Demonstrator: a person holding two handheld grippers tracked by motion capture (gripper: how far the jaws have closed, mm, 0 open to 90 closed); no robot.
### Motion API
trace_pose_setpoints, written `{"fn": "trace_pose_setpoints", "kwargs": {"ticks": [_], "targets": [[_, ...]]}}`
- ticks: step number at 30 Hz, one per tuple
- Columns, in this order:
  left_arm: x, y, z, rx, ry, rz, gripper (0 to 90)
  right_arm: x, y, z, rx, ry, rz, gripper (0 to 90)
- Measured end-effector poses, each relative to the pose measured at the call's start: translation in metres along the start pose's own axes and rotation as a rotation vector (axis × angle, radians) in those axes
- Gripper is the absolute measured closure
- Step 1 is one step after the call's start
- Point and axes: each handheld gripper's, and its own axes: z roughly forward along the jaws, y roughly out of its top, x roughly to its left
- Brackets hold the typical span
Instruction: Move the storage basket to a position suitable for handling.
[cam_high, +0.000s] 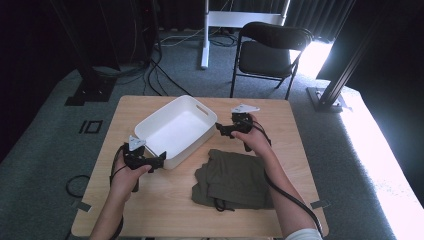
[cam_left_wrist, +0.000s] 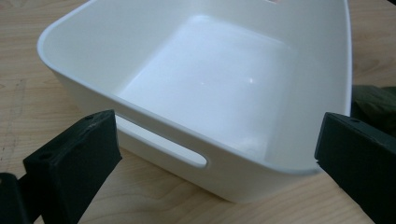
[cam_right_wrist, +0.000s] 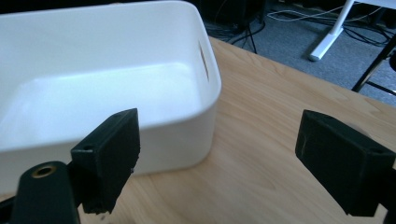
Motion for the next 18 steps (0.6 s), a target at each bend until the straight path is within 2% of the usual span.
{"fn": "trace_pose_setpoints", "kwargs": {"ticks": [7,11,12,13,16,18], "targets": [[-0.002,-0.001,0.005,-0.010,0.010,-0.027,1.3,0.002,0.012,0.023,-0.006,-0.017,-0.013,13.8],[-0.002,-0.002,0.007,-0.010,0.019,-0.026,1.3,0.003,0.018,0.034,-0.007,-0.018,-0.014,13.8],[-0.002,-0.003,0.009,-0.010,0.023,-0.046,1.3,0.004,0.019,0.036,-0.005,-0.029,-0.029,13.8],[-0.002,-0.004,0.009,-0.009,0.030,-0.050,1.3,0.005,0.020,0.039,-0.001,-0.044,-0.042,13.8],[-0.002,-0.006,0.010,-0.003,0.037,-0.058,1.3,0.003,0.020,0.046,0.004,-0.045,-0.022,13.7],[-0.001,-0.008,0.011,0.004,0.045,-0.064,1.4,0.001,0.018,0.049,0.020,-0.070,-0.032,13.7]]}}
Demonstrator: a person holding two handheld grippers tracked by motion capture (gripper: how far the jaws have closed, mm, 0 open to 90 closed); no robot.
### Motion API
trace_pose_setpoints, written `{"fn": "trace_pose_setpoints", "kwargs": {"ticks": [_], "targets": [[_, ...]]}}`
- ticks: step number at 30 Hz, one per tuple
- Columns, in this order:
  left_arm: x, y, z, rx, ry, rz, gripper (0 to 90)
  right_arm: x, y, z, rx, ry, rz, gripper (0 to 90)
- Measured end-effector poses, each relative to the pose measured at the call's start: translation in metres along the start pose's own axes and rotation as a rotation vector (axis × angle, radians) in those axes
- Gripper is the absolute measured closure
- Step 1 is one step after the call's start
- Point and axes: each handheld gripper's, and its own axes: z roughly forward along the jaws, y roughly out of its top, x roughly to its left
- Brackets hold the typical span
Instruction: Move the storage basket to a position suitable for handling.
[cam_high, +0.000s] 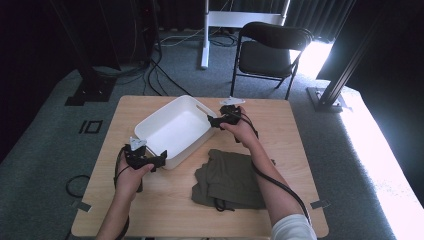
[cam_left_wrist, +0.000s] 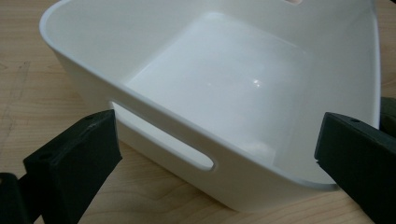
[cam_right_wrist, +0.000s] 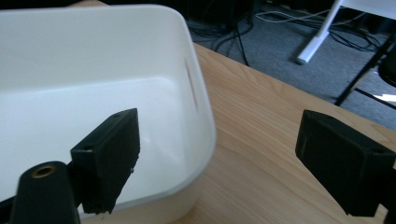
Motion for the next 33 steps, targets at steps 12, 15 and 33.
{"fn": "trace_pose_setpoints", "kwargs": {"ticks": [12,15,33], "targets": [[0.008,0.001,0.006,-0.022,0.008,-0.020,19.0,0.000,-0.004,-0.003,0.040,-0.015,-0.117,40.5],[0.010,0.001,0.007,-0.018,-0.022,-0.044,26.2,0.000,-0.002,-0.002,0.060,0.000,-0.104,52.0],[0.007,0.005,0.013,-0.037,-0.002,-0.074,47.3,0.006,-0.015,-0.006,0.121,-0.041,-0.061,80.5]]}}
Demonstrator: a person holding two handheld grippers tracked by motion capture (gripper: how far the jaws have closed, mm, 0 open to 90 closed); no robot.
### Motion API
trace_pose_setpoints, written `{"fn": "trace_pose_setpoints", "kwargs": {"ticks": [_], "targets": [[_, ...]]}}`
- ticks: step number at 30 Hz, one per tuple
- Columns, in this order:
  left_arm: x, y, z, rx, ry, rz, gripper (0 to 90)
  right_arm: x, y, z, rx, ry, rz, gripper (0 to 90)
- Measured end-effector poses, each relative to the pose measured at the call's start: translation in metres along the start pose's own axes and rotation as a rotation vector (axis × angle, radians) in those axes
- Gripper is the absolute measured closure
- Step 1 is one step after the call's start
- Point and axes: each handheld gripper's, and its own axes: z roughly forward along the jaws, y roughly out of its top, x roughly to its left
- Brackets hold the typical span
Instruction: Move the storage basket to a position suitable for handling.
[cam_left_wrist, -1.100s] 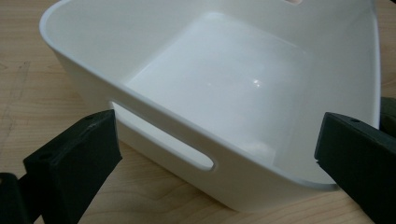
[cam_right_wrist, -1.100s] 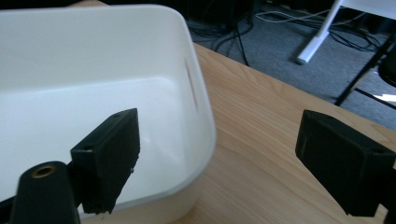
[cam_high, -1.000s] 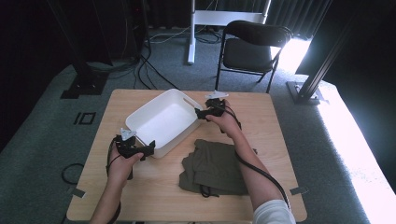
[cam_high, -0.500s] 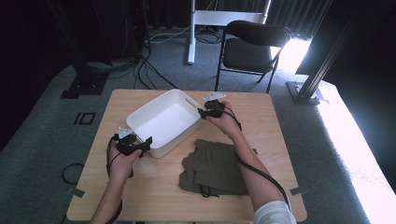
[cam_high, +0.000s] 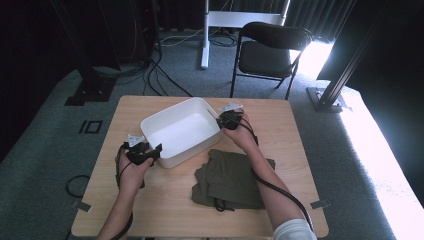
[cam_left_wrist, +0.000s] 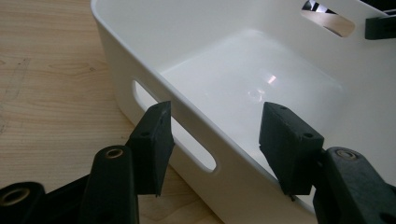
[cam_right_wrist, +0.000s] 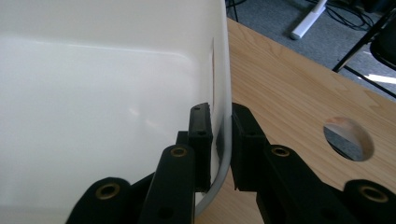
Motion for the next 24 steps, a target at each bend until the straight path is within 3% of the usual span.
{"fn": "trace_pose_setpoints", "kwargs": {"ticks": [5,9,14,24], "targets": [[-0.004,0.006,0.006,0.003,0.025,0.021,50.9,-0.001,-0.003,-0.005,-0.002,-0.039,0.009,80.9],[-0.007,0.011,0.013,0.005,0.027,0.032,53.7,-0.005,-0.006,-0.009,-0.001,-0.042,0.031,80.5],[-0.010,0.015,0.023,-0.010,0.007,0.033,56.3,-0.013,-0.011,-0.016,0.003,-0.056,0.071,81.1],[-0.019,0.024,0.040,-0.010,-0.009,0.052,60.0,-0.026,-0.021,-0.030,-0.007,-0.084,0.101,81.5]]}}
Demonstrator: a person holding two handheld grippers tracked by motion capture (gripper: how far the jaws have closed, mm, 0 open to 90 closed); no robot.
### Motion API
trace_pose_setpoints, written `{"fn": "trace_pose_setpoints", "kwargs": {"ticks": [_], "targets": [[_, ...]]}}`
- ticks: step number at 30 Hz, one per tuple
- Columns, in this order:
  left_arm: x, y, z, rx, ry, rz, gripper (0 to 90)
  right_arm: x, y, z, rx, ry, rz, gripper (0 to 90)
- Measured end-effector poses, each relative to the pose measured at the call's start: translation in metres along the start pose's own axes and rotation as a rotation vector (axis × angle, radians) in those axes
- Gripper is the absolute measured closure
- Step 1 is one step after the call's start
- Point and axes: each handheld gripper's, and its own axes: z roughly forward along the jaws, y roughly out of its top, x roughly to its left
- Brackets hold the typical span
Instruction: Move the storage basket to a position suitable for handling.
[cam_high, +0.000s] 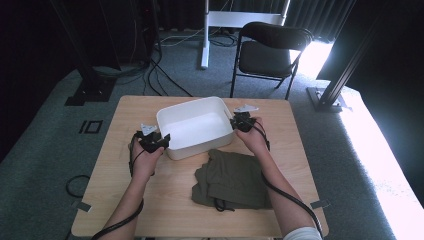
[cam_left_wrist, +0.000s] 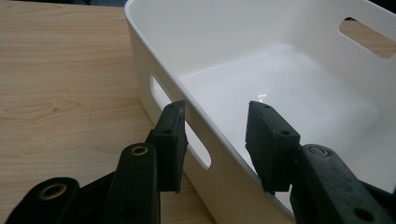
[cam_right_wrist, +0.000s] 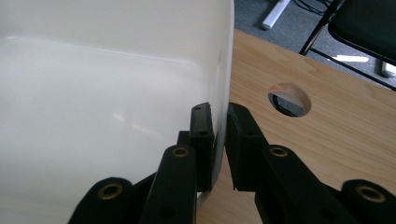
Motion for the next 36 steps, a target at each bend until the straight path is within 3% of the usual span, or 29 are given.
{"fn": "trace_pose_setpoints", "kwargs": {"ticks": [9,11,13,16,19,36], "targets": [[-0.007,0.006,0.011,0.005,-0.007,0.018,61.2,-0.009,-0.007,-0.007,-0.010,-0.018,0.022,81.2],[-0.010,0.006,0.019,0.030,-0.001,0.041,61.7,-0.012,-0.009,-0.010,-0.013,-0.022,0.030,81.2],[-0.010,0.007,0.023,0.024,-0.014,0.018,61.5,-0.014,-0.010,-0.012,-0.012,-0.024,0.033,81.1],[-0.011,0.011,0.026,0.038,-0.030,0.020,62.7,-0.020,-0.013,-0.016,-0.013,-0.030,0.038,81.2],[-0.016,0.014,0.032,0.049,-0.025,0.048,63.1,-0.023,-0.015,-0.018,-0.015,-0.040,0.046,81.3],[-0.044,0.027,0.059,0.053,-0.067,0.084,66.3,-0.050,-0.033,-0.039,-0.020,-0.087,0.110,81.3]]}}
